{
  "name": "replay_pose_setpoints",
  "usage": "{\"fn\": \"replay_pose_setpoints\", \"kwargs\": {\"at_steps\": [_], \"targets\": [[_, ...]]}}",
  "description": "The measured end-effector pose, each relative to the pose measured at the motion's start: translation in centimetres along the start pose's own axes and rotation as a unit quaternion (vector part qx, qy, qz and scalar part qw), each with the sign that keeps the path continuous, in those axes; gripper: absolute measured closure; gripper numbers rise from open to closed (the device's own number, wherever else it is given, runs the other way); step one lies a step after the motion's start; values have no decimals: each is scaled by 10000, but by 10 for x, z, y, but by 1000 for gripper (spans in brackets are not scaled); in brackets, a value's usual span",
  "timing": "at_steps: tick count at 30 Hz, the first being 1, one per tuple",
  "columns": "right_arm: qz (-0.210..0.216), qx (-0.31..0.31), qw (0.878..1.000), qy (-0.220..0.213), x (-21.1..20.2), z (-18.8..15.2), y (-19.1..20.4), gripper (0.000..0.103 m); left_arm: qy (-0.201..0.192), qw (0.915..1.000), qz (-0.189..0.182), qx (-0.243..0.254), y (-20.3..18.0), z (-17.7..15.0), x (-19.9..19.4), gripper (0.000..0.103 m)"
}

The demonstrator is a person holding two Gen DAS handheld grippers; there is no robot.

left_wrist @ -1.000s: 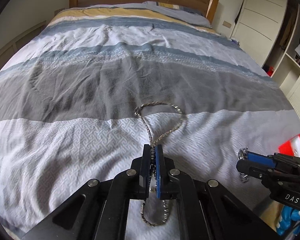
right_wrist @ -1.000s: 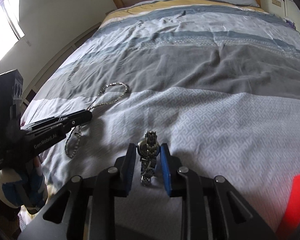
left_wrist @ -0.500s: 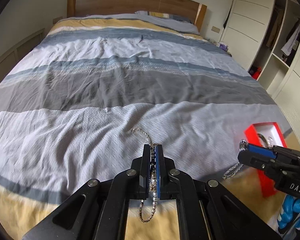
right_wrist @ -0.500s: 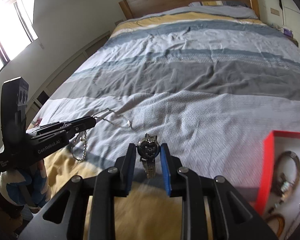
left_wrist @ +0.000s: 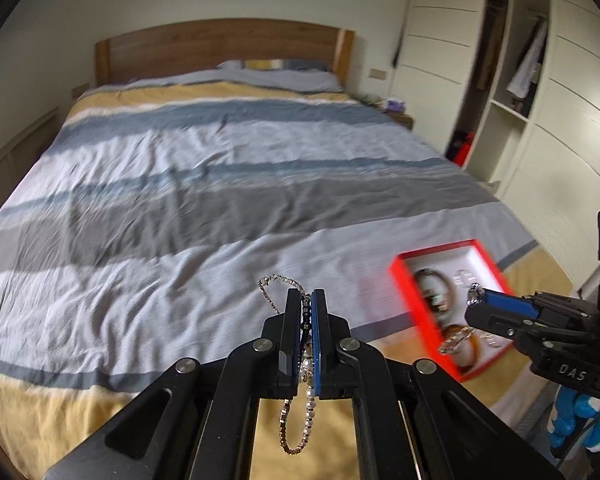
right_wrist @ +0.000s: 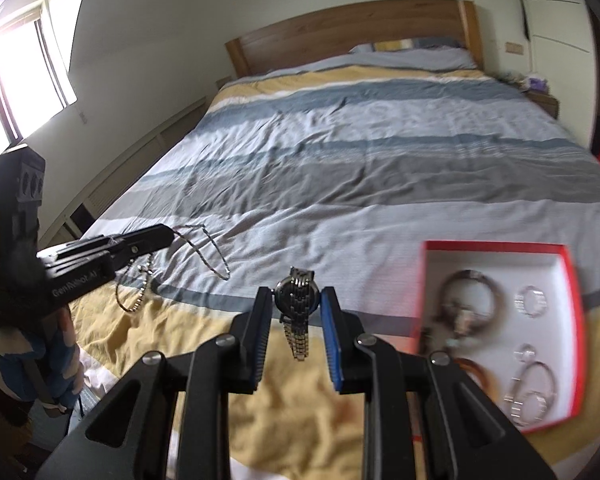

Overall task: Organize jewelry
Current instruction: 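Carry the necklace and wristwatch over the red box and lower them, then open both grippers to release the necklace and watch in the box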

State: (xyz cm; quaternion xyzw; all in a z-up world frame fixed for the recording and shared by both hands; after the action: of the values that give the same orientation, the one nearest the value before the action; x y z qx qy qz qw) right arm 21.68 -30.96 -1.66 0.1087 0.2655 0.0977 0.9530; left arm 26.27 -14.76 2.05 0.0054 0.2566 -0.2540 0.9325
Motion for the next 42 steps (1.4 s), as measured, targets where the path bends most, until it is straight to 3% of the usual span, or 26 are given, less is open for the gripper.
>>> {"fn": "replay_pose_setpoints", "kwargs": {"at_steps": [11,20,29,38,42], "targets": [[-749,40,9970,-186,-72,11,-106,80,52,9956,-927,107,-132,25,43,99],[-996,353,9942,214,-49,-20,-183,80,702,9899,-1202,258,-198,-16,119,99],[-1067,415,9913,647,-2,-48,-223,80,1320,9855,-1027,299,-198,-71,168,98],[-1210,278,9874,977,24,-62,-237,79,1578,9830,-936,112,-187,-95,184,98],[-1262,206,9866,1010,24,-63,-235,79,1544,9836,-935,40,-184,-93,182,83]]}}
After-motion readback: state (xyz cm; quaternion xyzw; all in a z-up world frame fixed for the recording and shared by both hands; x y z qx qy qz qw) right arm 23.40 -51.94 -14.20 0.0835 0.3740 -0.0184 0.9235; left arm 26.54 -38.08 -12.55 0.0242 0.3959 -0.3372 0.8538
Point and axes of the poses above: each gripper's, at about its wrist camera, not at the fingertips, and x roughly the way its jaws point, y to its left, z to its top, the point moved 5 cm from there along x, roughly the way its jaws point, and after that the axes turned 13 degrees about -y, right-handed, at the moved point
